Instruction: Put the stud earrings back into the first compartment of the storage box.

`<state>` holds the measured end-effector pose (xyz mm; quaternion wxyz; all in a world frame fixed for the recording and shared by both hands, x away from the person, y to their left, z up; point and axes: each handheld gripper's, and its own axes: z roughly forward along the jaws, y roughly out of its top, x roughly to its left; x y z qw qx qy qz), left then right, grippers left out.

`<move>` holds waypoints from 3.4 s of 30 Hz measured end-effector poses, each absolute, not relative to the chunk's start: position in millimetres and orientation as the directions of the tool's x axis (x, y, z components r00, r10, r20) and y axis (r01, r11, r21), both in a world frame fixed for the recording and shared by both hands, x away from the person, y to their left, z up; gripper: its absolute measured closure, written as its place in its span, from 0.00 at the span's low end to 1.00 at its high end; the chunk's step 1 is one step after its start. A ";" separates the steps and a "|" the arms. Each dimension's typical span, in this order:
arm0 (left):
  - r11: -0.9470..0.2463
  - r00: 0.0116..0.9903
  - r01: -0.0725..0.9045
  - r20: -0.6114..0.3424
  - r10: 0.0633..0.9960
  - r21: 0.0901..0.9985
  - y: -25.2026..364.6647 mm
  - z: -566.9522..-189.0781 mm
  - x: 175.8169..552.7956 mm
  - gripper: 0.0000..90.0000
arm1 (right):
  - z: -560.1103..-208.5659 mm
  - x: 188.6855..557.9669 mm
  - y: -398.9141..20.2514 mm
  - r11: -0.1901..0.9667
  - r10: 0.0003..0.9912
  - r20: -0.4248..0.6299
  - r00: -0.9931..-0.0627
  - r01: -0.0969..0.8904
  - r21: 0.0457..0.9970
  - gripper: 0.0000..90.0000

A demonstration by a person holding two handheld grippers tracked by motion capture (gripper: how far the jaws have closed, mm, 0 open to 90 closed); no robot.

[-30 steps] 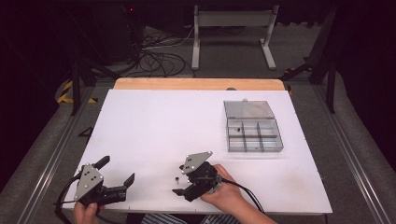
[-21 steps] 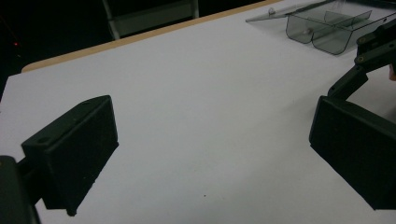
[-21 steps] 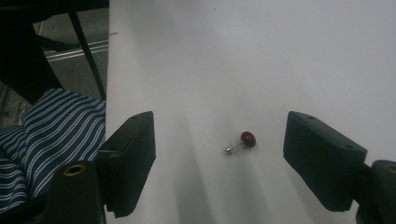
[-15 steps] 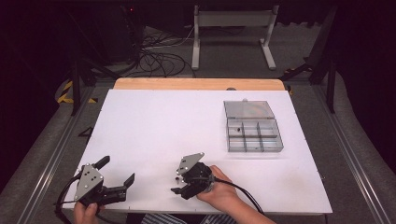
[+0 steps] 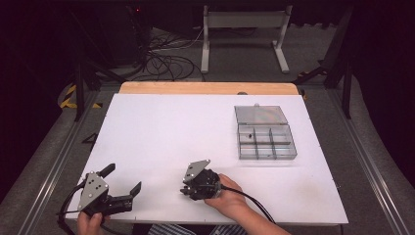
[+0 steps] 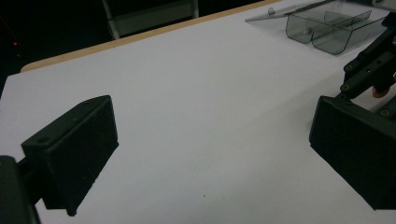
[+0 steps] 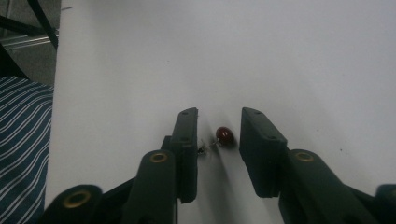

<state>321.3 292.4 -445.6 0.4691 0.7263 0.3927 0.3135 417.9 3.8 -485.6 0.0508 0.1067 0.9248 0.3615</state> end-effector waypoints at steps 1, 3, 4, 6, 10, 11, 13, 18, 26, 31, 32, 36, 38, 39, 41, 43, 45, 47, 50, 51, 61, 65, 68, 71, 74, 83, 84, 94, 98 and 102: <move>-0.252 0.495 0.276 0.087 0.865 0.928 292.5 -445.6 321.3 0.02 | -486.1 417.6 4.3 0.714 0.240 -0.014 -0.971 0.167 0.680 0.80; -0.251 0.495 0.276 0.087 0.865 0.928 292.5 -445.7 321.3 0.02 | -485.6 418.1 4.3 0.717 0.238 -0.017 -0.971 0.164 0.677 0.84; -0.252 0.495 0.277 0.087 0.864 0.927 292.5 -445.6 321.3 0.02 | -485.3 418.2 4.5 0.719 0.239 -0.014 -0.971 0.167 0.675 0.85; -0.249 0.494 0.275 0.085 0.865 0.929 292.3 -445.6 321.2 0.02 | -484.6 417.8 4.8 0.720 0.239 -0.016 -0.971 0.167 0.673 0.91; -0.250 0.492 0.275 0.088 0.866 0.928 292.9 -445.5 321.3 0.02 | -481.7 416.8 3.6 0.717 0.240 -0.021 -0.971 0.163 0.677 0.91; -0.250 0.492 0.275 0.088 0.866 0.928 292.9 -445.5 321.3 0.02 | -480.3 416.6 3.0 0.716 0.240 -0.024 -0.971 0.160 0.680 0.91; -0.249 0.494 0.276 0.086 0.865 0.928 292.7 -445.6 321.2 0.02 | -476.9 416.3 1.4 0.709 0.240 -0.023 -0.970 0.159 0.687 0.91; -0.251 0.494 0.277 0.087 0.865 0.928 292.6 -445.6 321.3 0.02 | -464.5 415.2 -4.7 0.693 0.243 -0.032 -0.969 0.150 0.706 0.91; -0.254 0.495 0.276 0.089 0.865 0.927 292.3 -445.7 321.3 0.02 | -445.3 413.0 -13.9 0.683 0.255 -0.052 -0.966 0.142 0.716 0.91; -0.254 0.494 0.276 0.090 0.865 0.927 292.5 -445.7 321.2 0.02 | -433.0 413.9 -20.6 0.672 0.270 -0.056 -0.961 0.146 0.726 0.91; -0.254 0.494 0.276 0.090 0.865 0.927 292.5 -445.7 321.3 0.02 | -430.9 414.5 -22.1 0.670 0.274 -0.056 -0.960 0.149 0.727 0.91; -0.254 0.494 0.276 0.090 0.865 0.927 292.5 -445.7 321.3 0.02 | -422.2 417.4 -29.3 0.659 0.294 -0.066 -0.954 0.151 0.737 0.90; -0.254 0.494 0.276 0.090 0.865 0.927 292.5 -445.7 321.2 0.02 | -418.0 419.4 -33.3 0.651 0.308 -0.066 -0.949 0.159 0.742 0.90; -0.254 0.494 0.276 0.090 0.865 0.927 292.4 -445.8 321.2 0.02 | -415.8 420.4 -35.5 0.648 0.314 -0.067 -0.947 0.162 0.745 0.90; -0.255 0.495 0.277 0.090 0.864 0.927 292.4 -445.8 321.3 0.02 | -411.2 422.3 -39.9 0.643 0.325 -0.072 -0.943 0.165 0.748 0.90; -0.253 0.494 0.277 0.089 0.865 0.927 292.4 -445.8 321.3 0.02 | -407.0 424.6 -44.2 0.640 0.336 -0.078 -0.938 0.167 0.750 0.90; -0.254 0.494 0.277 0.090 0.865 0.927 292.5 -445.8 321.3 0.02 | -403.1 427.1 -48.4 0.642 0.345 -0.087 -0.935 0.168 0.748 0.90; -0.254 0.494 0.277 0.089 0.865 0.927 292.5 -445.8 321.2 0.02 | -399.3 430.0 -52.9 0.646 0.355 -0.096 -0.930 0.170 0.744 0.90; -0.253 0.493 0.278 0.088 0.865 0.926 292.4 -445.9 321.4 0.02 | -393.6 435.3 -61.0 0.636 0.380 -0.095 -0.920 0.185 0.749 0.90; -0.254 0.494 0.279 0.089 0.865 0.926 292.5 -445.9 321.4 0.02 | -391.8 437.1 -63.8 0.633 0.388 -0.093 -0.917 0.192 0.750 0.90; -0.253 0.494 0.280 0.087 0.865 0.926 292.5 -446.0 321.5 0.02 | -383.0 458.4 -93.0 0.589 0.487 -0.082 -0.870 0.258 0.766 0.91; -0.254 0.494 0.281 0.087 0.865 0.926 292.5 -446.1 321.7 0.02 | -382.3 468.6 -105.0 0.570 0.523 -0.066 -0.850 0.292 0.768 0.91; -0.254 0.495 0.281 0.087 0.864 0.925 292.5 -446.2 321.8 0.02 | -383.1 475.5 -113.4 0.553 0.550 -0.056 -0.834 0.313 0.772 0.91; -0.252 0.494 0.282 0.085 0.865 0.926 292.5 -446.4 322.1 0.02 | -384.5 482.8 -121.8 0.537 0.579 -0.048 -0.814 0.336 0.774 0.91; -0.252 0.493 0.284 0.084 0.866 0.925 292.8 -446.5 322.2 0.02 | -386.6 489.9 -129.4 0.525 0.602 -0.040 -0.798 0.357 0.772 0.91; -0.252 0.494 0.285 0.083 0.866 0.925 292.8 -446.6 322.3 0.02 | -395.3 510.3 -147.9 0.499 0.663 -0.019 -0.748 0.423 0.756 0.91; -0.252 0.494 0.285 0.083 0.865 0.925 292.8 -446.7 322.3 0.02 | -396.9 512.2 -149.3 0.500 0.671 -0.022 -0.741 0.430 0.752 0.91; -0.253 0.494 0.285 0.084 0.865 0.924 293.2 -446.8 322.5 0.02 | -416.2 535.5 -164.2 0.473 0.740 0.000 -0.672 0.520 0.711 0.91; -0.252 0.495 0.285 0.083 0.865 0.925 293.1 -446.9 322.8 0.02 | -423.5 543.0 -167.2 0.471 0.754 0.006 -0.657 0.548 0.692 0.90; -0.252 0.495 0.285 0.083 0.865 0.925 292.8 -447.0 322.6 0.02 | -430.3 549.6 -167.8 0.469 0.766 0.012 -0.643 0.571 0.674 0.91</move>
